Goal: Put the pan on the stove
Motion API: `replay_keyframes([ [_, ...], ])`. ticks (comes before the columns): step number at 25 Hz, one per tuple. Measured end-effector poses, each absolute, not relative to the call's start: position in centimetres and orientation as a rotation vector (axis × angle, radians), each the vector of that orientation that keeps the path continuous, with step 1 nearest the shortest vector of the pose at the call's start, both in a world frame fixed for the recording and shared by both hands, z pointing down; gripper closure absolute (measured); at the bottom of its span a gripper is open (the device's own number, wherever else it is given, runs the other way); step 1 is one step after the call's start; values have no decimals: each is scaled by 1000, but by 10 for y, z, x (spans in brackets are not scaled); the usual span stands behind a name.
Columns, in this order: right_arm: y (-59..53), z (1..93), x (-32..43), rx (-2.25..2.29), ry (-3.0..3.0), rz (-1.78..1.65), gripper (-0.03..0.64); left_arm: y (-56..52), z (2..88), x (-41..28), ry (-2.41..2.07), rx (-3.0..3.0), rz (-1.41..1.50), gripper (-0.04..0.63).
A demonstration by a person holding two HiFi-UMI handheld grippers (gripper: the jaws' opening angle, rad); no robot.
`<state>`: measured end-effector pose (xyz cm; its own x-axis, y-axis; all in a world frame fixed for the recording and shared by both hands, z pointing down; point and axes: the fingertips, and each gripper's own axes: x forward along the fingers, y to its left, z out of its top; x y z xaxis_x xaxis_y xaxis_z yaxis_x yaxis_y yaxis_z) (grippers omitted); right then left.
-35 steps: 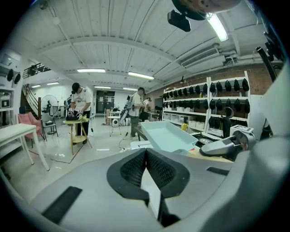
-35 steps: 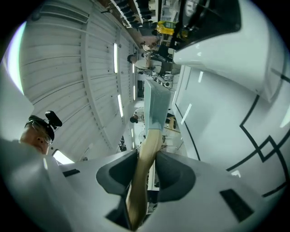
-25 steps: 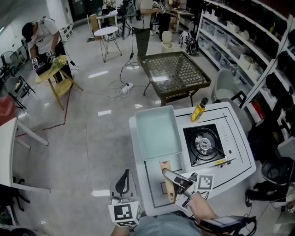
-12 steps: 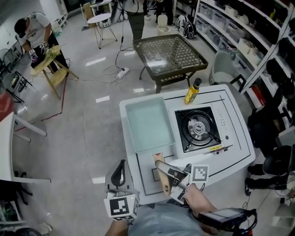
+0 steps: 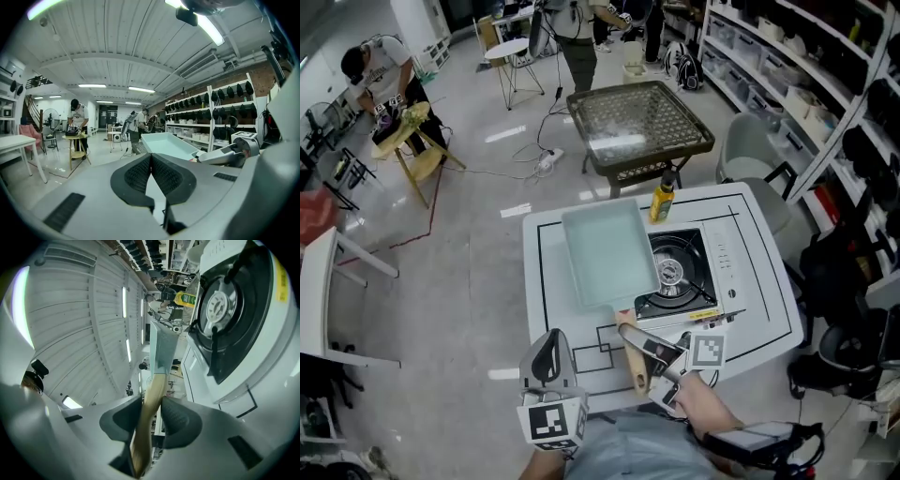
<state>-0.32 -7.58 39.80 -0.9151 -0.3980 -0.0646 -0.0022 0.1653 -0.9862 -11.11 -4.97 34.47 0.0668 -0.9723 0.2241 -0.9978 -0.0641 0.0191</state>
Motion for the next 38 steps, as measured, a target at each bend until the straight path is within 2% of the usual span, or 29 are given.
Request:
replay_keyframes([
  [8, -94, 389, 90, -472, 2138, -1747, 468, -65, 335, -29, -2013, 2222, 160, 577],
  [14, -106, 385, 130, -496, 2140, -1720, 468, -79, 332, 9, -1998, 2252, 143, 577],
  [38, -127, 435, 133, -516, 2044, -1883, 467, -109, 356, 14, -1978, 2200, 235, 577],
])
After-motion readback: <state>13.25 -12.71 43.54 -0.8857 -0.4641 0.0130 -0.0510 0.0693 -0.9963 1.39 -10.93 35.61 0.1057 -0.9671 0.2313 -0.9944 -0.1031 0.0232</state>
